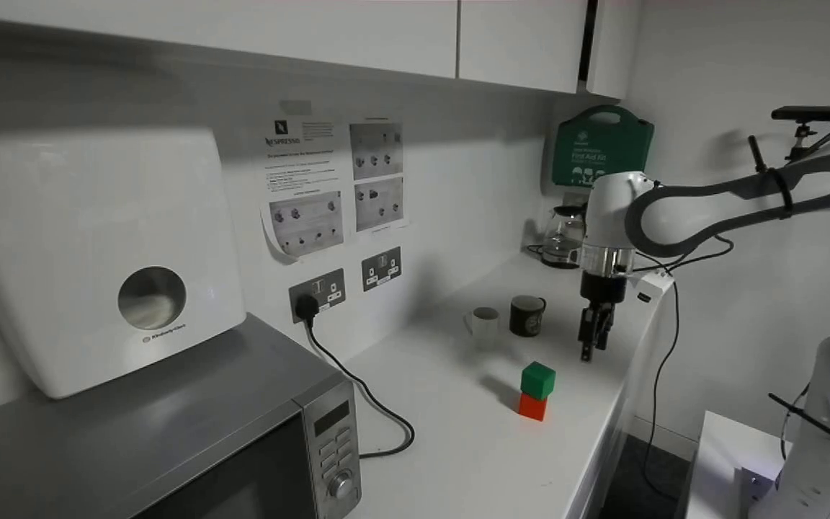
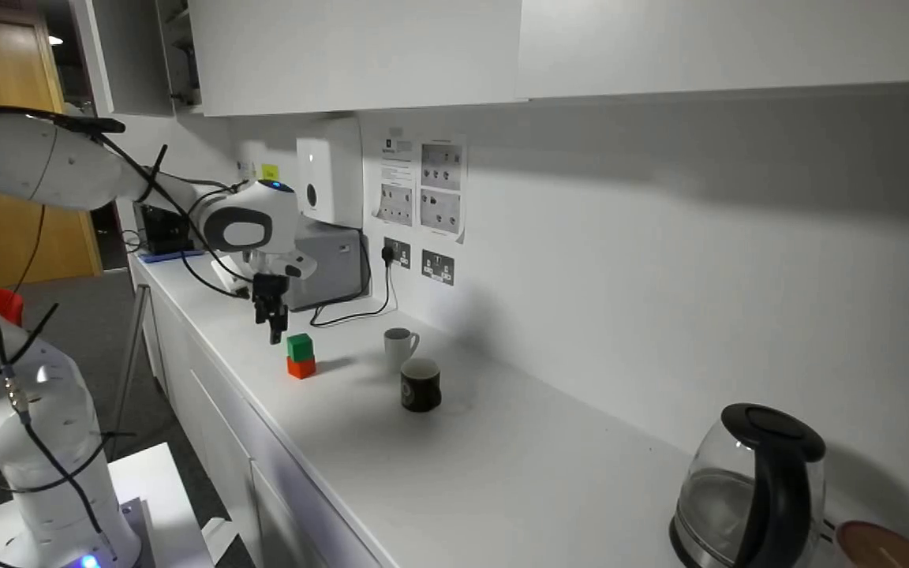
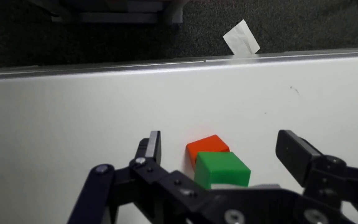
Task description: Put the green cube on the counter top and the orange cube on top
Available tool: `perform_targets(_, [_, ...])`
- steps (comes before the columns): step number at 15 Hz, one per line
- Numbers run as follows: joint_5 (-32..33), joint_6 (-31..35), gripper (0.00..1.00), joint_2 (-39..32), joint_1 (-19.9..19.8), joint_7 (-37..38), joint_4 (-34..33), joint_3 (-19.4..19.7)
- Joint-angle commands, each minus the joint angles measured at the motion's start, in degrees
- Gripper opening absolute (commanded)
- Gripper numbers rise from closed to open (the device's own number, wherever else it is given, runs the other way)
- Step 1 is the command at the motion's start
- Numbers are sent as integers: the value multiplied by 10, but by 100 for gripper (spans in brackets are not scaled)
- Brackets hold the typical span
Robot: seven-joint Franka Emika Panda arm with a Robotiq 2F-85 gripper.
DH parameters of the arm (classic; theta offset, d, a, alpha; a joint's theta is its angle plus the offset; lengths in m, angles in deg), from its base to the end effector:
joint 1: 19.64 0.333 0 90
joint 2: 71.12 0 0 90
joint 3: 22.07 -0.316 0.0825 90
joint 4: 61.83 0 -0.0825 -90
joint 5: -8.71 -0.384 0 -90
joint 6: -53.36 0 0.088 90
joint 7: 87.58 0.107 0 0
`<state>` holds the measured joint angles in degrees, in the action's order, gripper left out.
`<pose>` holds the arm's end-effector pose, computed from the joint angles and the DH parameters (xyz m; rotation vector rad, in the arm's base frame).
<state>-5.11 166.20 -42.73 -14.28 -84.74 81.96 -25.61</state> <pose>0.3816 0.0759 0.4501 -2.9547 0.0018 0.0924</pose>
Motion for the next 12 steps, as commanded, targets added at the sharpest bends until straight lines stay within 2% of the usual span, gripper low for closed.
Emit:
perform_targets(1, [25, 11, 100, -2, 18, 1, -17, -37])
perform_targets(4, [55, 32, 100, -16, 28, 6, -30, -67])
perform_targets(7, [69, 88, 100, -32, 30, 19, -34, -80])
perform_targets(12, [37, 235, 100, -77, 24, 75, -32, -75])
